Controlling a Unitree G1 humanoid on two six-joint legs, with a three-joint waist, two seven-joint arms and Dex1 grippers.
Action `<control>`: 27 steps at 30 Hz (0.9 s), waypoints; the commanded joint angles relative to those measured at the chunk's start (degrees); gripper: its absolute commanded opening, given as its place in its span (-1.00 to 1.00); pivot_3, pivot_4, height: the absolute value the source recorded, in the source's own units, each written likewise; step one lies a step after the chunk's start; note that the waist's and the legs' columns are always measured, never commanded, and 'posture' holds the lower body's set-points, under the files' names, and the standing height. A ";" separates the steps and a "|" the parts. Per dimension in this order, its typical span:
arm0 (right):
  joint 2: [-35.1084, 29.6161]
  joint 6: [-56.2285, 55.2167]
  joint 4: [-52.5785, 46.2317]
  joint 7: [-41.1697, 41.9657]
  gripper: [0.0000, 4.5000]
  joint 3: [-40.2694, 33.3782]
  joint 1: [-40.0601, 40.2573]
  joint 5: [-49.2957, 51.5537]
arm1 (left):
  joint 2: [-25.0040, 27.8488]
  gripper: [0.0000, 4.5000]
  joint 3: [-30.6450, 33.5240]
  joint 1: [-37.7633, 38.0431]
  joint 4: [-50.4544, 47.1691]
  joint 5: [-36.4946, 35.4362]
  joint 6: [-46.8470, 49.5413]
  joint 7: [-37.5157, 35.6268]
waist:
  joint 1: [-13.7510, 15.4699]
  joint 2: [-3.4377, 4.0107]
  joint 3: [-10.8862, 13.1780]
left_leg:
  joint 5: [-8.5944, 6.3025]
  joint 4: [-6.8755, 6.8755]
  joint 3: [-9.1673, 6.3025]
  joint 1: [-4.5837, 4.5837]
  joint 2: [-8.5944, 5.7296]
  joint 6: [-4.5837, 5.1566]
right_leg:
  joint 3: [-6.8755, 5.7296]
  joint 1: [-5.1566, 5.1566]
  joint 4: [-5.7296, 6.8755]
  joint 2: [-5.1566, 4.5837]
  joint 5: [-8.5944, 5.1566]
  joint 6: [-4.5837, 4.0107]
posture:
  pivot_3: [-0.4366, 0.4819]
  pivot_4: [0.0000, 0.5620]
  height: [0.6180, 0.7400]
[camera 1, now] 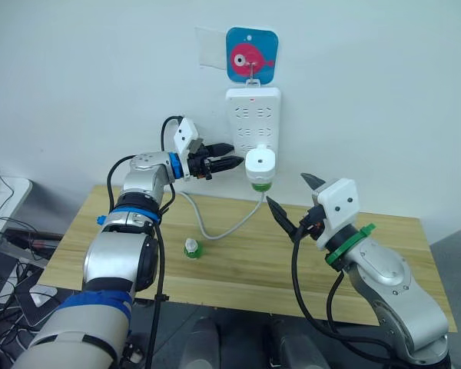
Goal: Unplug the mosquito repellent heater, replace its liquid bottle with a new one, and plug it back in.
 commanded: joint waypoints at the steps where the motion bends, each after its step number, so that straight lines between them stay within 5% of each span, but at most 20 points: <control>1: 0.17 0.38 -3.14 -0.46 1.00 -0.61 -0.07 0.00 | -1.40 0.18 0.69 -2.89 1.11 0.73 -1.34 0.17 | -0.01 0.16 0.19 | 0.00 0.19 -0.11 -0.11 0.00 0.00 | -0.11 0.00 0.01 0.00 0.00 0.00 | 0.20 -0.07 1.00; 13: 1.25 1.59 -3.41 -1.35 1.00 -1.87 1.24 0.27 | -1.41 0.18 0.23 -3.63 -1.58 0.46 6.22 -10.59 | -1.58 0.40 1.63 | 0.00 0.53 -1.02 -0.55 -0.02 0.00 | -0.99 0.05 0.08 -0.02 -0.01 -0.02 | 0.19 -0.06 1.00; 27: 2.16 1.91 -4.37 -2.24 1.00 -1.64 2.35 0.00 | -0.28 0.18 2.46 -4.47 -9.74 -2.73 17.03 -11.30 | -1.62 0.49 2.18 | 0.01 0.58 -1.17 -0.64 -0.03 -0.02 | -1.11 0.03 0.11 -0.05 -0.02 -0.03 | 0.18 -0.06 1.00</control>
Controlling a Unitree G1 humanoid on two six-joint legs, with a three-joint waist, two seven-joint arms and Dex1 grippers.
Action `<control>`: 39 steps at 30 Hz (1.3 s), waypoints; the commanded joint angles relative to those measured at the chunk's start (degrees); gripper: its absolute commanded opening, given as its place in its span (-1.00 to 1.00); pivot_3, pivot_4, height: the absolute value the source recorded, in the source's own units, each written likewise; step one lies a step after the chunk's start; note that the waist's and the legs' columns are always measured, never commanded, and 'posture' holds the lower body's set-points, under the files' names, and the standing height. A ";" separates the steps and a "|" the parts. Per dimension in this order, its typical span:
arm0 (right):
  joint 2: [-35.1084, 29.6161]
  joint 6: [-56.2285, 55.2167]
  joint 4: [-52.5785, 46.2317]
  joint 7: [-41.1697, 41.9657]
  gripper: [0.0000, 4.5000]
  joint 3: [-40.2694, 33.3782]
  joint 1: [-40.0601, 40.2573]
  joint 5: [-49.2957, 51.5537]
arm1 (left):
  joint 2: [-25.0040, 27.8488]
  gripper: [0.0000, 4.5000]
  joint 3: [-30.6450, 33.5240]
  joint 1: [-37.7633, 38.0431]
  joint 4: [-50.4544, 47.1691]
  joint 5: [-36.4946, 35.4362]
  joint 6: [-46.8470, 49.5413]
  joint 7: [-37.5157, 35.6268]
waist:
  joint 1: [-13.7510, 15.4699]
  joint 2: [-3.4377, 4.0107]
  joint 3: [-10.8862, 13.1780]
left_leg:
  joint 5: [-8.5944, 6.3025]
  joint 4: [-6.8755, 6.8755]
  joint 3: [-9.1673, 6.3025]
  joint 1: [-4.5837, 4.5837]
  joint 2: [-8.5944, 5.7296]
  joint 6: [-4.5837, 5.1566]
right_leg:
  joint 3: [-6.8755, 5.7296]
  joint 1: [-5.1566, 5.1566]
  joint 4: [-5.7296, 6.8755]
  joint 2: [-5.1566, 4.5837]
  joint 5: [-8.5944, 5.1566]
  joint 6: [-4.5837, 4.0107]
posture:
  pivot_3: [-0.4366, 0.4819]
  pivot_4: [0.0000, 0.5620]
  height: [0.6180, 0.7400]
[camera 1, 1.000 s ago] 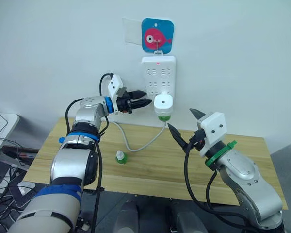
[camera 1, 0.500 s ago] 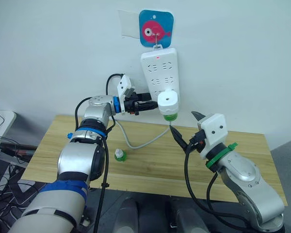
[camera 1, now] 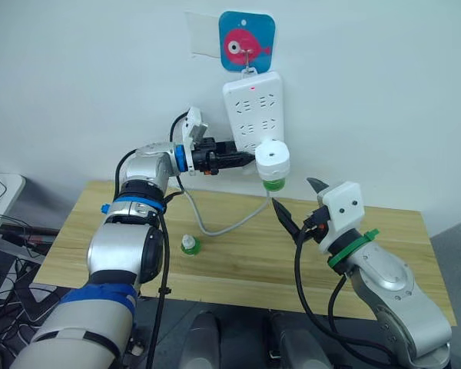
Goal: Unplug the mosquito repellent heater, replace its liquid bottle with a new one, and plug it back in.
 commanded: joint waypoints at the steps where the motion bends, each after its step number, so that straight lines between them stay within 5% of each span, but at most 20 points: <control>1: 0.57 -0.23 -3.12 -0.73 1.00 -0.26 0.03 -0.01 | 0.58 0.18 0.95 -1.40 -4.83 -1.99 1.55 -0.42 | 0.00 -0.02 0.08 | 0.00 0.00 -0.01 -0.01 0.00 0.00 | -0.01 0.00 0.00 0.00 0.00 0.00 | 0.18 -0.06 1.00; 11: 3.72 1.32 -2.92 -2.75 1.00 0.31 -1.30 0.31 | 0.96 0.18 0.55 2.69 -13.56 -3.91 5.84 1.27 | -0.01 0.01 0.36 | 0.02 0.00 -0.04 -0.03 0.02 -0.03 | 0.01 -0.03 0.00 -0.06 0.00 0.00 | 0.19 -0.04 1.00; 17: 4.88 3.25 -3.81 -3.54 1.00 0.37 -2.74 0.46 | 1.17 -0.37 0.31 3.75 -15.76 -4.12 6.81 1.81 | -0.01 0.01 0.47 | 0.03 0.01 -0.03 -0.02 0.00 -0.05 | 0.01 -0.03 0.03 -0.08 0.00 0.00 | 0.18 -0.04 1.00; 39: 11.33 23.75 -5.47 -12.88 1.00 3.98 -20.82 -2.83 | -2.32 -0.38 -0.23 7.13 -21.15 -3.35 2.82 12.22 | -0.19 0.00 1.12 | 0.54 0.02 -0.21 -0.02 -0.53 -0.83 | 0.08 -0.20 0.60 -0.58 -0.02 0.04 | 0.12 0.03 1.00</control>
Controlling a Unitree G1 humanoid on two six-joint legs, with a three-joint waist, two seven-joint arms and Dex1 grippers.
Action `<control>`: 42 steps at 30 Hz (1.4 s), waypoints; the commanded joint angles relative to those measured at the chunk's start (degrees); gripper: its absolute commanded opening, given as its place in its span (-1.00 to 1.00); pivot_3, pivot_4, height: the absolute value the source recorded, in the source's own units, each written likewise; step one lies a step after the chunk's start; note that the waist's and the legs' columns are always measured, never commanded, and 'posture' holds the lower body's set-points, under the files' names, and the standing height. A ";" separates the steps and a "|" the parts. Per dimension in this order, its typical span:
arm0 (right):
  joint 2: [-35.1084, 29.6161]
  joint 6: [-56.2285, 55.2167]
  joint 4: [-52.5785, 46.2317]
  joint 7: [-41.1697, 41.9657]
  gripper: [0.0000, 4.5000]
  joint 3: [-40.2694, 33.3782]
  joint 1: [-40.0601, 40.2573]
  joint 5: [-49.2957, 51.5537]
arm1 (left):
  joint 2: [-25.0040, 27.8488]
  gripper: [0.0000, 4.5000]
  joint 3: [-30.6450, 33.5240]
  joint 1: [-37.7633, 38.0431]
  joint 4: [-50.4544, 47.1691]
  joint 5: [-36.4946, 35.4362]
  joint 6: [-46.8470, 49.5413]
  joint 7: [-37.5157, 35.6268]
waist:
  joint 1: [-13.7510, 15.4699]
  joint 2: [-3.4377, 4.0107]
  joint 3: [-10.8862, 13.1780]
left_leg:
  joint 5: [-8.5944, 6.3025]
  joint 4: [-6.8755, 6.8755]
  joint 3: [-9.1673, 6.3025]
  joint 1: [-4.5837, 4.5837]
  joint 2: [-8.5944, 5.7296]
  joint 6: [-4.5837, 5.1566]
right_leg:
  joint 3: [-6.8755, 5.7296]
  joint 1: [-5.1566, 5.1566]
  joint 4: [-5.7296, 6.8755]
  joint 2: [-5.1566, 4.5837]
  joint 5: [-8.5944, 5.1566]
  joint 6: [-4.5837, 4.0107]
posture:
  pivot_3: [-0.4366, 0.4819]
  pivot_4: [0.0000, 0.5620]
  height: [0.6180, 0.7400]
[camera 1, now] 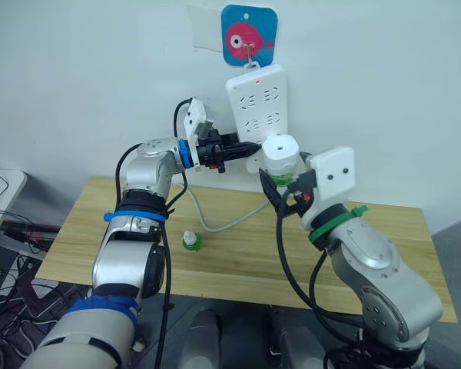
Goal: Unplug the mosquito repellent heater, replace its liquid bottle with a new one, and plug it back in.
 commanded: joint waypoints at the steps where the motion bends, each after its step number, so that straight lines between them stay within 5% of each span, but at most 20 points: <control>1: 0.67 3.23 -0.97 -2.18 1.00 1.38 -3.39 -1.65 | -0.45 -0.38 0.30 0.22 -2.26 -1.01 0.64 2.92 | -0.12 0.02 0.09 | 0.03 -0.03 -0.01 -0.01 -0.11 0.01 | 0.00 -0.03 0.03 -0.09 -0.02 0.04 | 0.13 0.03 1.00; 34: 2.86 0.24 7.12 -4.20 1.00 2.46 -6.96 -7.57 | 0.09 -0.38 -0.13 1.16 -5.24 -1.68 1.66 4.80 | -0.41 0.01 0.10 | 0.14 -0.04 -0.09 -0.45 -0.27 -0.02 | -0.08 -0.43 0.10 -0.25 -0.03 0.14 | 0.18 -0.04 1.00; 40: 3.17 -0.40 7.61 -4.01 0.30 2.29 -6.71 -7.60 | 0.18 -0.38 -0.20 1.02 -4.85 -1.73 1.25 4.83 | -0.41 0.01 0.10 | 0.14 -0.04 -0.09 -0.46 -0.27 -0.02 | -0.08 -0.43 0.10 -0.25 -0.03 0.14 | 0.18 -0.03 1.00; 42: 3.10 -0.56 7.72 -3.97 0.30 2.39 -6.65 -7.66 | 0.20 -0.38 -0.22 1.07 -4.86 -1.76 1.20 4.81 | -0.41 0.01 0.10 | 0.14 -0.04 -0.09 -0.46 -0.27 -0.02 | -0.08 -0.44 0.10 -0.25 -0.03 0.14 | 0.18 -0.03 1.00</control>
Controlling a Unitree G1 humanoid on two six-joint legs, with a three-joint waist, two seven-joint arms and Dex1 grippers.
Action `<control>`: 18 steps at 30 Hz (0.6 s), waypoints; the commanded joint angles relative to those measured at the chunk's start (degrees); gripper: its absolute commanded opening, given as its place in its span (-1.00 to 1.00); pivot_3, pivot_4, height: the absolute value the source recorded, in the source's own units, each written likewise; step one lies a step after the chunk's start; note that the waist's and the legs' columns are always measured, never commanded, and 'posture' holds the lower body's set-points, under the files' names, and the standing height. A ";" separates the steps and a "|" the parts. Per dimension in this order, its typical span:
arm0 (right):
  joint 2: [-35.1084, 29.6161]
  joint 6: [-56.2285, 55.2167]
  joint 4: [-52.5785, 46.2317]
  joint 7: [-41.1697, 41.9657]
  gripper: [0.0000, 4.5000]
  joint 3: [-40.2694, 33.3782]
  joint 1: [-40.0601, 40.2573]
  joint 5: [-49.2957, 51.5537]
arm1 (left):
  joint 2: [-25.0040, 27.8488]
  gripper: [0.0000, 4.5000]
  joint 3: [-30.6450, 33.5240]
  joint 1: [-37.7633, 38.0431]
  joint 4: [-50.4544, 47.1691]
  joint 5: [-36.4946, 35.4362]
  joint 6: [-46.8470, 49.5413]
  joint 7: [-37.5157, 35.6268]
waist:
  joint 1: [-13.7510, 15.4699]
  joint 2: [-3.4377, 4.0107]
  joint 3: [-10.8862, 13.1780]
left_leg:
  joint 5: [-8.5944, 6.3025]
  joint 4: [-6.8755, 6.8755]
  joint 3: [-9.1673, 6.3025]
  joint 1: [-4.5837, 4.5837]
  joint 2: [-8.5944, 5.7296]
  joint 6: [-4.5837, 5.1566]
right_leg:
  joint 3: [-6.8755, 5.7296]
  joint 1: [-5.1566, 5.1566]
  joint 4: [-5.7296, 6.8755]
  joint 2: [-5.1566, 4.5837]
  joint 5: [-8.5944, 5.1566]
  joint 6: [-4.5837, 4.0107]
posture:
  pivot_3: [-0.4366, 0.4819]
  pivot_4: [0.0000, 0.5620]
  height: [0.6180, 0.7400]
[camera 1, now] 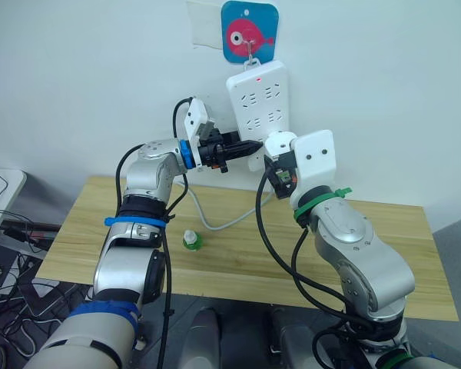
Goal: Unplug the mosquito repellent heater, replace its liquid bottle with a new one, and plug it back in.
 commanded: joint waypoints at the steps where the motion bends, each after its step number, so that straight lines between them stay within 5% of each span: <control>1: 0.19 -1.97 -1.33 0.21 0.30 -0.26 -0.54 -0.79 | 0.38 -0.38 0.11 -1.08 0.07 -0.30 -0.09 1.87 | -0.01 0.00 0.00 | 0.00 0.00 0.00 0.00 0.00 0.00 | 0.00 0.00 0.00 0.00 0.00 0.00 | 0.18 -0.03 1.00; 18: -1.32 0.77 -5.74 1.51 0.30 -0.34 0.37 -1.01 | 0.58 -0.38 0.82 -3.01 5.22 0.38 -2.47 4.86 | -0.02 -0.03 0.10 | 0.00 -0.01 -0.02 -0.03 -0.04 0.00 | -0.01 -0.01 -0.04 -0.02 0.00 0.01 | 0.15 0.00 1.00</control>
